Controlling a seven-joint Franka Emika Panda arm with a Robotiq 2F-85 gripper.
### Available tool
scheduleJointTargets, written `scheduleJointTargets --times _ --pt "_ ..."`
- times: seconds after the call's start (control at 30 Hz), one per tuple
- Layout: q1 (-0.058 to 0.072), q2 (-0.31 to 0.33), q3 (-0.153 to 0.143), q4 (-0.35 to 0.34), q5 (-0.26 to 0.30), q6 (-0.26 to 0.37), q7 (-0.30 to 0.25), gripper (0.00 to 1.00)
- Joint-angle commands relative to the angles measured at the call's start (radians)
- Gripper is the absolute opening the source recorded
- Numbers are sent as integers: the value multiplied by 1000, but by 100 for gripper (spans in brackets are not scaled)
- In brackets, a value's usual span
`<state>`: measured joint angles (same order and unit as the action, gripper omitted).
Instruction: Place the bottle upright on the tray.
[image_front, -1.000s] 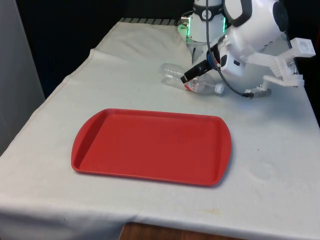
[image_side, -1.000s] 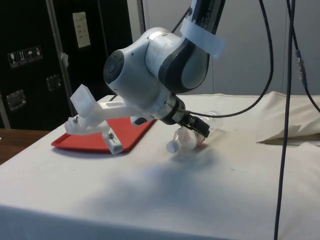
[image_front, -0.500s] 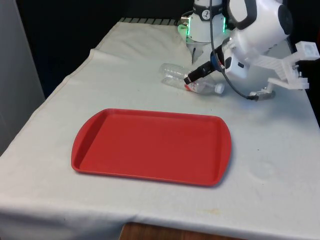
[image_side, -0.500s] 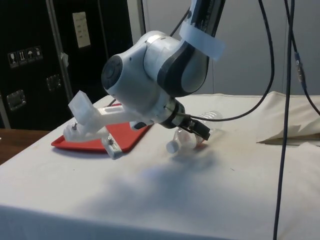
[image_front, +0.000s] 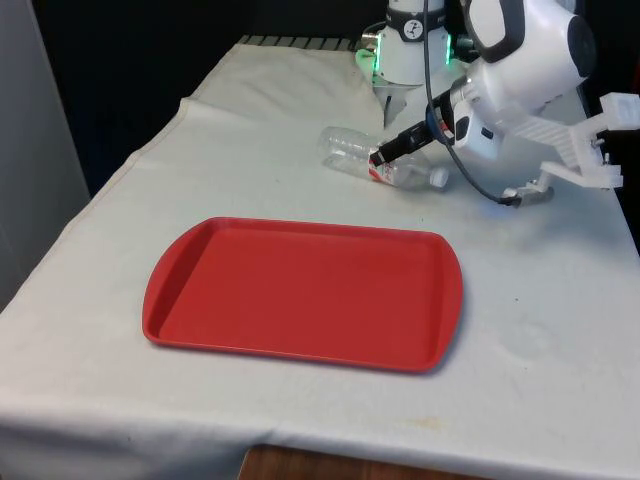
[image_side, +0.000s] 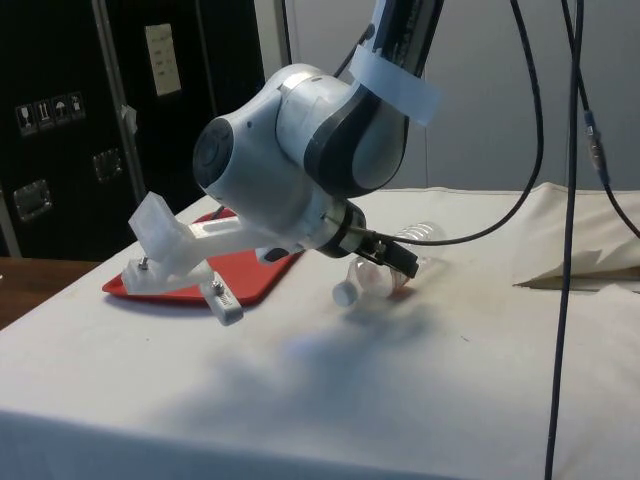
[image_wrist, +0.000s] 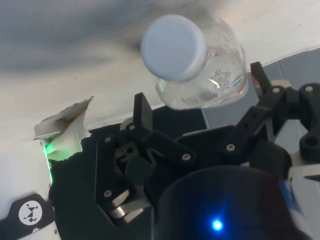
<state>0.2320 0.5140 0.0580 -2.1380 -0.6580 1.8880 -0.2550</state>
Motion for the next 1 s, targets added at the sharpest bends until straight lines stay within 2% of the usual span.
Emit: scheduleJointTargets --times 0.0,0.47,0.5,0.53,0.67,0.87,0.97 --pt "0 0 0 0 0 0 0 100" --pt "4 18 -1 10 -2 -9 3 100" --pt "0 11 0 3 0 -1 0 100" --pt "4 21 -1 12 -2 -11 3 100" --pt "6 38 1 25 -1 -18 4 100" --pt "2 49 4 32 0 -21 0 100" --pt "4 48 3 34 -1 -27 3 100"
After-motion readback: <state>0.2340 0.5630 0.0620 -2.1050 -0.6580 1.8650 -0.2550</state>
